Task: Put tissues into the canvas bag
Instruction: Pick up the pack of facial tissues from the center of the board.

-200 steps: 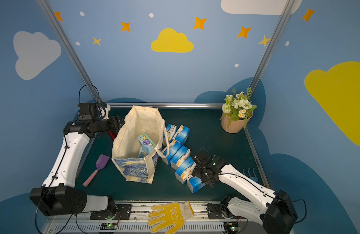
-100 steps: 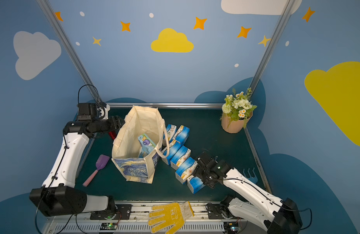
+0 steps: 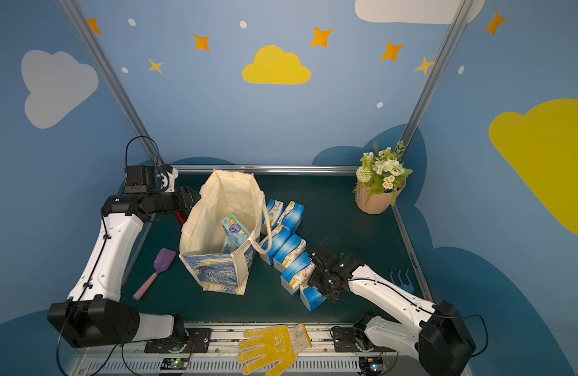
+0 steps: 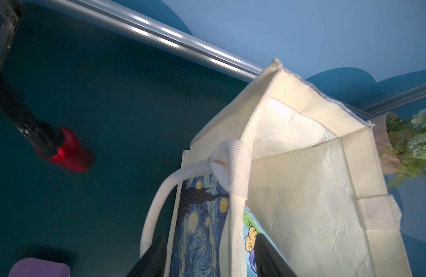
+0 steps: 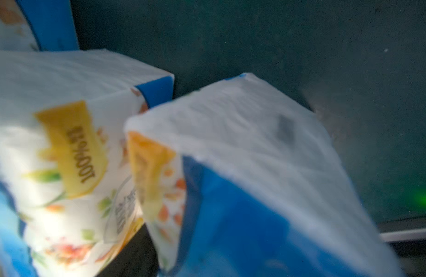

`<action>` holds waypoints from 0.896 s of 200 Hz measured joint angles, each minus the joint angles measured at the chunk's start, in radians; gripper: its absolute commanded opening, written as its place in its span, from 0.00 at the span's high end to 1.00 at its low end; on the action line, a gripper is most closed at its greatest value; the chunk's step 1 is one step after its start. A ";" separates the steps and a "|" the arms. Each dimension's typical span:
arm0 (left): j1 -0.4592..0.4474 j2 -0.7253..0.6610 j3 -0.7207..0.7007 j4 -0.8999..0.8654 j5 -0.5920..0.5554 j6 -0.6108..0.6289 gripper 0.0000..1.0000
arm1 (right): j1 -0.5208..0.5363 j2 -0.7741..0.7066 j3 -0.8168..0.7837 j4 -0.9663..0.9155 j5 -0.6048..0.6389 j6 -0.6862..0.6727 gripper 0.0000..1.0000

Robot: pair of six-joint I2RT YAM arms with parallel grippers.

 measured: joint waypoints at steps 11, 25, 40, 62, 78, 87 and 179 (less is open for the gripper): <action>0.000 0.000 0.000 -0.003 0.010 0.001 0.96 | -0.001 -0.019 -0.009 -0.003 -0.002 -0.002 0.65; 0.000 0.000 0.000 -0.004 0.016 0.000 0.96 | -0.001 -0.045 -0.021 -0.010 -0.008 -0.005 0.75; 0.000 0.000 0.000 -0.005 0.019 0.000 0.96 | -0.003 -0.075 -0.032 -0.025 -0.013 0.000 0.83; 0.000 0.000 0.000 -0.004 0.023 -0.003 0.97 | -0.007 -0.111 -0.034 -0.064 -0.003 -0.002 0.96; 0.000 0.000 0.000 -0.004 0.028 -0.007 0.97 | -0.015 -0.135 -0.029 -0.117 0.020 -0.014 1.00; 0.000 0.000 0.000 -0.004 0.033 -0.009 0.96 | -0.023 -0.141 -0.016 -0.154 0.043 -0.025 1.00; 0.000 0.002 0.000 -0.005 0.042 -0.015 0.96 | -0.057 -0.059 0.551 -0.373 0.262 -0.264 1.00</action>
